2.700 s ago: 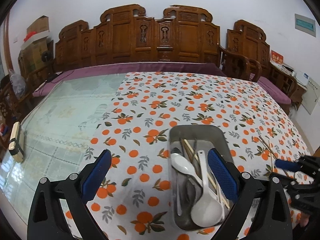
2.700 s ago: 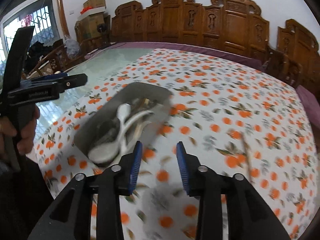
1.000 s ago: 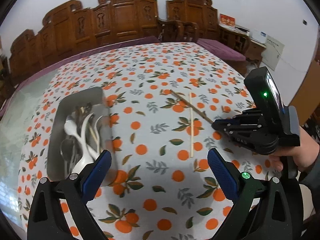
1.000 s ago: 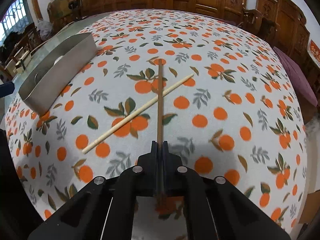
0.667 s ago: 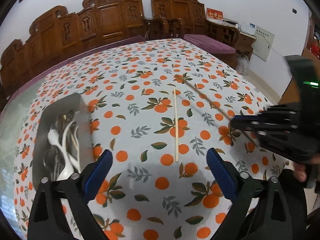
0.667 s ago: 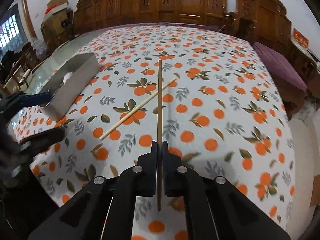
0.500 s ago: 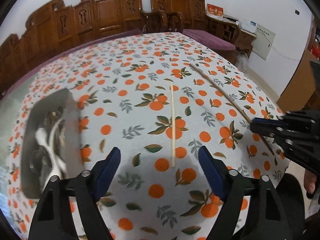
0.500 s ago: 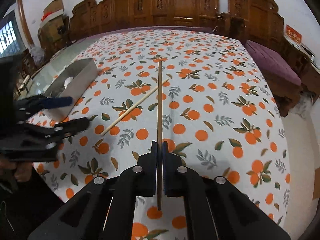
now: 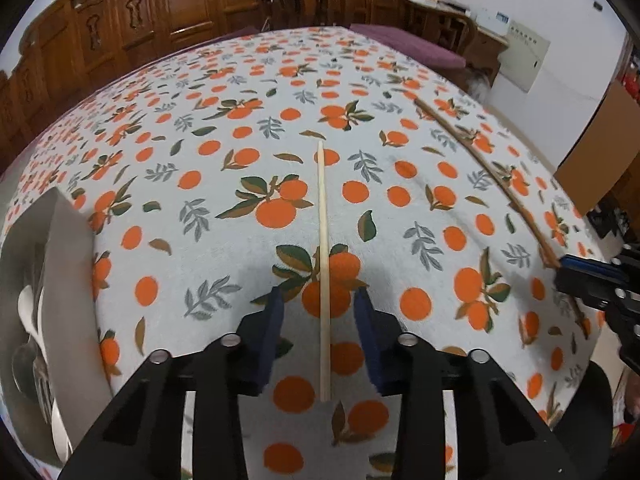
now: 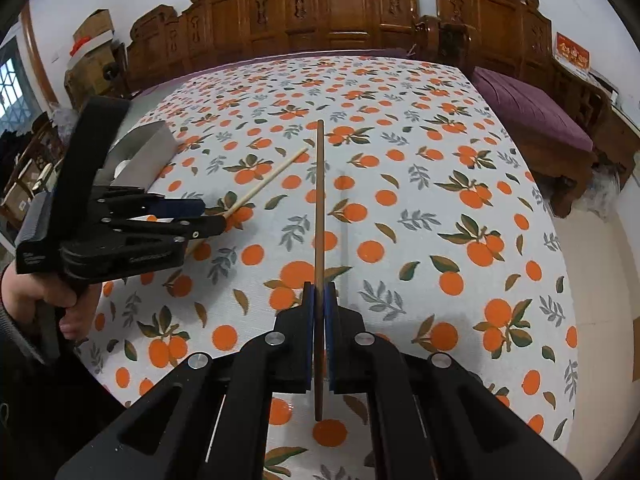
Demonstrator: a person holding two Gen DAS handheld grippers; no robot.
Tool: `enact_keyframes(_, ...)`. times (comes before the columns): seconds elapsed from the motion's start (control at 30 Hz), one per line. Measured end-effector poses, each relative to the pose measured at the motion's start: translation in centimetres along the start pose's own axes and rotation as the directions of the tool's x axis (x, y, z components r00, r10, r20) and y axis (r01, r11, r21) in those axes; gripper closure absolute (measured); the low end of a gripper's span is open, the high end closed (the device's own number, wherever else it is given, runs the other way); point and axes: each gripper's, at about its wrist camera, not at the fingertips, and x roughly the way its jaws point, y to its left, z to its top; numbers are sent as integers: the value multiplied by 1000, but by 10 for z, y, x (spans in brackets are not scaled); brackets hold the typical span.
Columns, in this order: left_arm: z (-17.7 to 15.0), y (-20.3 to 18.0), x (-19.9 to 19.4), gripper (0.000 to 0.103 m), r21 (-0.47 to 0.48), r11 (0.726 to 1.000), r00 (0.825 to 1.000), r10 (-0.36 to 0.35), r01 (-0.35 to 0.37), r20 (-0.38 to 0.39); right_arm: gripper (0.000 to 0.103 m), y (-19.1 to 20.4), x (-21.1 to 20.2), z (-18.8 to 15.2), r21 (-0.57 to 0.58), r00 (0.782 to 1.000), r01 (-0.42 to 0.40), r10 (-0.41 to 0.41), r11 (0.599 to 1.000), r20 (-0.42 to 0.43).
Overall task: Organize utensils
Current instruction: 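Grasp the second wooden chopstick with the left tool while the right tool lifts its chopstick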
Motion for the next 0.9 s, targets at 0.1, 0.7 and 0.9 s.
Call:
enact_keyframes(0.1,5,-1,7,78,-7,1000,1000,7,-8,-16,97,-3,0,0,14,1000,-3,3,1000,4)
enact_keyframes(0.7,-10,20,-22,99,-54,998,999,28,-30,-37,97,11,-3,2,-26,1000,6,-6,1000,10)
enact_keyframes(0.9,-18,35,-56,99,-67,997,999,37,-36,13,97,24,-14,7,-48,999,-16,18,999,39)
